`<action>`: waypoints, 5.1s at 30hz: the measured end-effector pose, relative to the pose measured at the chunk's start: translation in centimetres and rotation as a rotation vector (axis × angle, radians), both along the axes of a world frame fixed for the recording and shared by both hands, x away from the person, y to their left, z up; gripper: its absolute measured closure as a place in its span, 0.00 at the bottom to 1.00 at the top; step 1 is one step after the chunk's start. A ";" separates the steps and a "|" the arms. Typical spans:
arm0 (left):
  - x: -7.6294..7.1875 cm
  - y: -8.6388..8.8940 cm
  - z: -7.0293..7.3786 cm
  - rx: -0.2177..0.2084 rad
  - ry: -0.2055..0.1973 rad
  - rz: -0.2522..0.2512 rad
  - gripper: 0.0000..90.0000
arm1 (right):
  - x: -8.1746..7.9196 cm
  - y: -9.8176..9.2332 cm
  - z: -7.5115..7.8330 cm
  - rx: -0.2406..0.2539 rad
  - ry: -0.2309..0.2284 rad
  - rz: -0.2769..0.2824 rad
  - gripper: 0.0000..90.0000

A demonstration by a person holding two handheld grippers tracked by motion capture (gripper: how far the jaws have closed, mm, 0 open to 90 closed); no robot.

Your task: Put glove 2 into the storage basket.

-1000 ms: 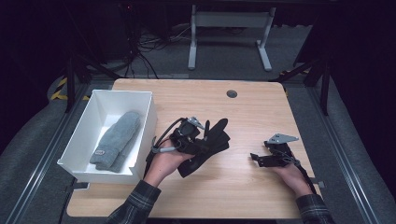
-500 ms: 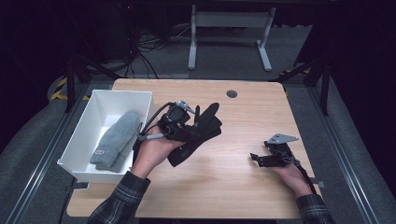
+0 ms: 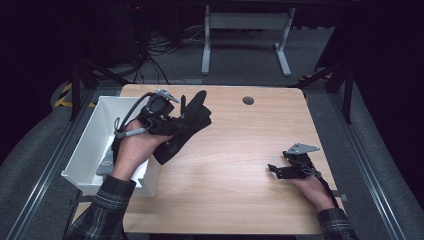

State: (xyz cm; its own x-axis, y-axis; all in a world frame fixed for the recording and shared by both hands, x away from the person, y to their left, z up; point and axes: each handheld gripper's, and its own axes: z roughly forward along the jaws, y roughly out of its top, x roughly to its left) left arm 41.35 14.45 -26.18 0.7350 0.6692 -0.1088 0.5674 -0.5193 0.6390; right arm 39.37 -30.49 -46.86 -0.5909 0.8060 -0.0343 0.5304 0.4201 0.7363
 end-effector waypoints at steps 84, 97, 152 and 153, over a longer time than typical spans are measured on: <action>1.8 11.6 -6.0 -0.028 -0.055 0.303 0.15 | 0.0 0.1 0.0 -0.001 0.002 -0.017 0.18; 1.3 5.7 -4.4 -0.108 -0.089 0.196 0.15 | 0.0 0.0 0.0 -0.002 0.001 -0.020 0.17; -2.2 -10.8 -18.6 0.000 -0.074 -0.128 0.14 | 0.0 0.0 0.0 0.000 0.002 -0.018 0.17; -2.2 -10.9 -18.9 0.005 -0.073 -0.127 0.14 | 0.0 0.0 0.0 -0.001 0.002 -0.018 0.17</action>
State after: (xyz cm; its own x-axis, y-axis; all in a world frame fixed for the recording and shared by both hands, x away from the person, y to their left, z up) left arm 39.15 3.60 -45.03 0.8196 0.5708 -0.0489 0.4491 -0.5873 0.6733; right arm 39.32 -30.45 -46.88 -0.5761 0.8167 -0.0342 0.5392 0.4111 0.7350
